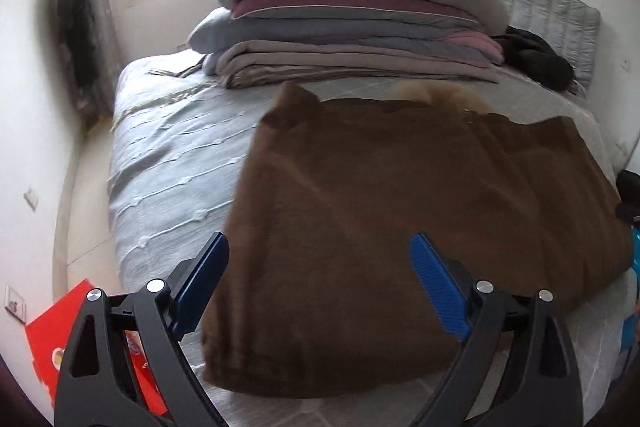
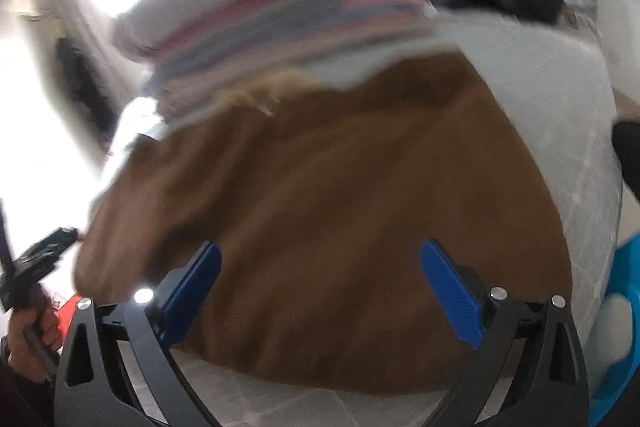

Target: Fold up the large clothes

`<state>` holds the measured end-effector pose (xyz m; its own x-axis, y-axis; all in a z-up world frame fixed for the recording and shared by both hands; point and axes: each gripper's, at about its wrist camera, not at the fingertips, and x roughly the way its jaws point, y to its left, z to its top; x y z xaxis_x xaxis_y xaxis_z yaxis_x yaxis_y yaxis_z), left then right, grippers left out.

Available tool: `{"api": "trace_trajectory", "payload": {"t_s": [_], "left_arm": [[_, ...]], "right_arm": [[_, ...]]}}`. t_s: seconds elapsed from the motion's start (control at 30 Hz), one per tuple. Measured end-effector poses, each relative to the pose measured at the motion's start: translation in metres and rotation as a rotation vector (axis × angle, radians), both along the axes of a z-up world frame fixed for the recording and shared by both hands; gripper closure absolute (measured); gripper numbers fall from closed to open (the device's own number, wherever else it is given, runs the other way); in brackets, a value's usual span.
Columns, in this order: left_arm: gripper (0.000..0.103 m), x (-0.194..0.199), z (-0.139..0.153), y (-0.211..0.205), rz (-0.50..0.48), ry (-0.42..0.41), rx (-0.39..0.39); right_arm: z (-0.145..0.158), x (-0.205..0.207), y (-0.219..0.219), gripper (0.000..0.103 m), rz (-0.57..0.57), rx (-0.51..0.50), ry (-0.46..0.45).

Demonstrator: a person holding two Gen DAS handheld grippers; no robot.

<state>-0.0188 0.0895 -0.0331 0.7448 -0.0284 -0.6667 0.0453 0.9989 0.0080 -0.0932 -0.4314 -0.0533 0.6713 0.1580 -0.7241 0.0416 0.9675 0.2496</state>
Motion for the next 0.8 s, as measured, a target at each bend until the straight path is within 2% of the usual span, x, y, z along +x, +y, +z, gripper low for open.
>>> {"api": "trace_trajectory", "payload": {"t_s": [0.03,0.1,0.13,0.17,0.23,0.3,0.37,0.43,0.47,0.5,0.53,0.63,0.67,0.73,0.8], "left_arm": [[0.015,0.003,-0.006,-0.002,-0.013,0.021,0.000],[0.014,0.013,-0.027,-0.005,-0.021,0.120,0.023],[0.014,0.020,-0.042,-0.005,-0.032,0.192,0.013],[0.014,0.025,-0.055,0.001,-0.033,0.244,-0.031],[0.014,0.024,-0.052,0.001,-0.035,0.229,-0.026],[0.014,0.017,-0.037,-0.001,-0.017,0.168,0.003],[0.014,0.013,-0.026,-0.004,-0.019,0.121,-0.010],[0.014,0.019,-0.029,-0.009,-0.033,0.147,-0.014],[0.014,0.026,-0.037,-0.012,-0.046,0.198,-0.023],[0.014,0.033,-0.044,-0.014,-0.051,0.252,-0.030],[0.014,0.036,-0.045,-0.013,-0.039,0.266,-0.027],[0.014,0.044,-0.021,-0.009,-0.013,0.173,-0.093],[0.014,0.051,-0.013,-0.010,-0.011,0.140,-0.093],[0.014,0.071,0.003,-0.018,-0.005,0.074,-0.062],[0.014,0.094,0.008,-0.022,-0.009,0.037,-0.073]], "right_arm": [[-0.021,0.010,-0.007,0.007,-0.015,-0.010,0.089],[-0.050,0.021,-0.014,0.007,0.019,0.025,0.192],[-0.050,0.021,-0.015,0.007,0.027,0.023,0.187],[-0.045,0.022,-0.015,0.007,0.023,0.019,0.187],[-0.030,0.018,-0.015,0.007,-0.011,0.007,0.151],[-0.002,0.006,-0.016,0.007,-0.017,0.001,0.006],[0.009,0.006,-0.020,0.007,-0.039,-0.041,-0.046],[-0.011,0.023,-0.029,0.007,-0.054,-0.065,0.053],[-0.041,0.041,-0.038,0.007,-0.048,-0.047,0.210],[-0.050,0.046,-0.042,0.007,-0.037,-0.023,0.242],[-0.045,0.046,-0.042,0.007,-0.040,-0.025,0.215],[-0.003,0.042,-0.041,0.007,-0.037,-0.042,0.038],[0.011,0.049,-0.042,0.007,-0.044,-0.064,-0.012],[0.026,0.073,-0.049,0.007,-0.058,-0.079,-0.030],[0.034,0.110,-0.057,0.007,-0.066,-0.082,-0.030]]}}
